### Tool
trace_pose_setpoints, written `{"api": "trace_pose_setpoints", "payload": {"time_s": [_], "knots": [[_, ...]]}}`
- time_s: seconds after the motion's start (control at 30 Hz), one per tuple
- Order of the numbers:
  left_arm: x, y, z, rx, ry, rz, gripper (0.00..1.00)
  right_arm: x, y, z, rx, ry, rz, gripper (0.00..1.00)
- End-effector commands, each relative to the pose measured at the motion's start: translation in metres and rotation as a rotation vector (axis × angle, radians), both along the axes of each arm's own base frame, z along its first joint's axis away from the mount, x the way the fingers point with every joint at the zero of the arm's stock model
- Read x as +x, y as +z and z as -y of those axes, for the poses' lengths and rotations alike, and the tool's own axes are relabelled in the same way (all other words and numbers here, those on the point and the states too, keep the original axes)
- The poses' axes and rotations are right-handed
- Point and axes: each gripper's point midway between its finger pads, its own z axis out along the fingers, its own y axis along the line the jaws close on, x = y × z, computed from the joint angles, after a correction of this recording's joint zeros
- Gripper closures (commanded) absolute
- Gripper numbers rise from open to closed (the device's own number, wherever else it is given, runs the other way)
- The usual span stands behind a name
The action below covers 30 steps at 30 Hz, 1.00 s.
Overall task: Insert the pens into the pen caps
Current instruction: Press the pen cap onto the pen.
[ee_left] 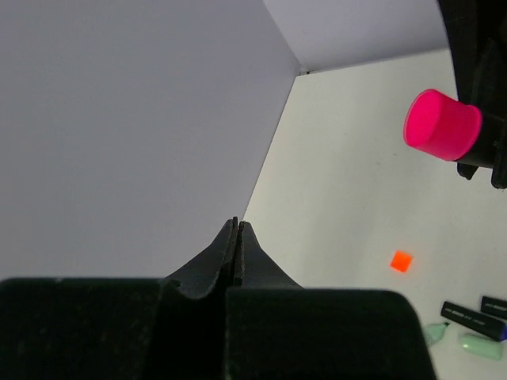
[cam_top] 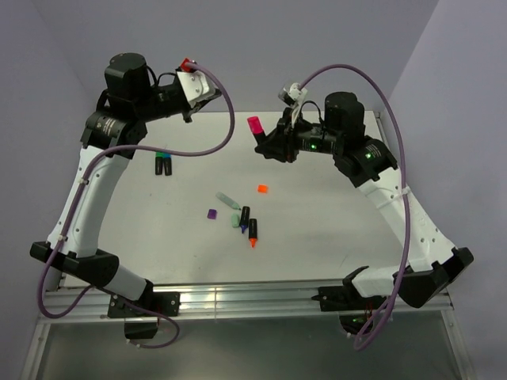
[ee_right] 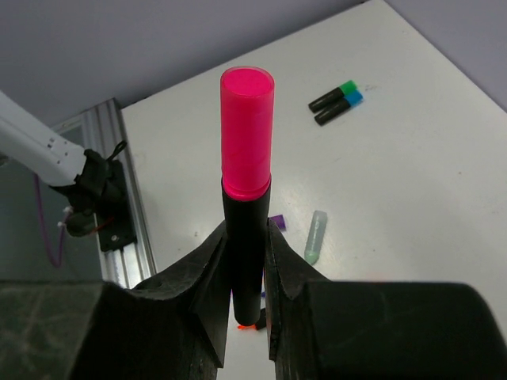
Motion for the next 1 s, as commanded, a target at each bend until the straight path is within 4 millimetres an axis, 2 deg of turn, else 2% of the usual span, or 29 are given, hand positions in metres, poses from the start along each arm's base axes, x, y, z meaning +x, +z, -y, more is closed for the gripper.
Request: {"api": "trace_pose_setpoints", "payload": {"time_s": [0.0, 0.1, 0.13, 0.17, 0.27, 0.37, 0.57, 0.63, 0.87, 0.97], "knots": [[-0.018, 0.017, 0.011, 0.055, -0.131, 0.158, 1.0, -0.019, 0.011, -0.003, 0.031, 0.09, 0.029, 1.0], [-0.019, 0.002, 0.021, 0.12, -0.13, 0.164, 1.0, -0.02, 0.01, -0.003, 0.031, 0.099, 0.023, 1.0], [-0.026, -0.003, 0.033, 0.134, -0.157, 0.164, 1.0, -0.02, 0.01, -0.004, 0.032, 0.099, 0.021, 1.0], [-0.025, -0.008, 0.037, 0.136, -0.138, 0.147, 1.0, -0.02, 0.009, -0.005, 0.032, 0.1, 0.01, 1.0], [-0.028, -0.007, 0.051, 0.11, -0.159, 0.127, 1.0, -0.016, 0.004, -0.005, 0.027, 0.08, -0.009, 1.0], [-0.026, -0.011, 0.056, 0.124, -0.154, 0.124, 1.0, -0.016, -0.004, -0.007, 0.009, 0.063, -0.021, 1.0], [-0.027, -0.024, 0.067, 0.171, -0.154, 0.135, 1.0, -0.018, -0.006, -0.008, 0.006, 0.067, -0.026, 1.0], [-0.03, -0.023, 0.072, 0.158, -0.169, 0.127, 1.0, -0.016, -0.009, -0.011, -0.001, 0.064, -0.028, 1.0], [-0.036, -0.027, 0.08, 0.151, -0.202, 0.094, 1.0, -0.005, -0.013, -0.013, -0.013, 0.037, -0.036, 1.0], [-0.039, -0.032, 0.082, 0.162, -0.204, 0.083, 1.0, 0.0, -0.006, -0.013, -0.009, 0.014, -0.023, 1.0]]}}
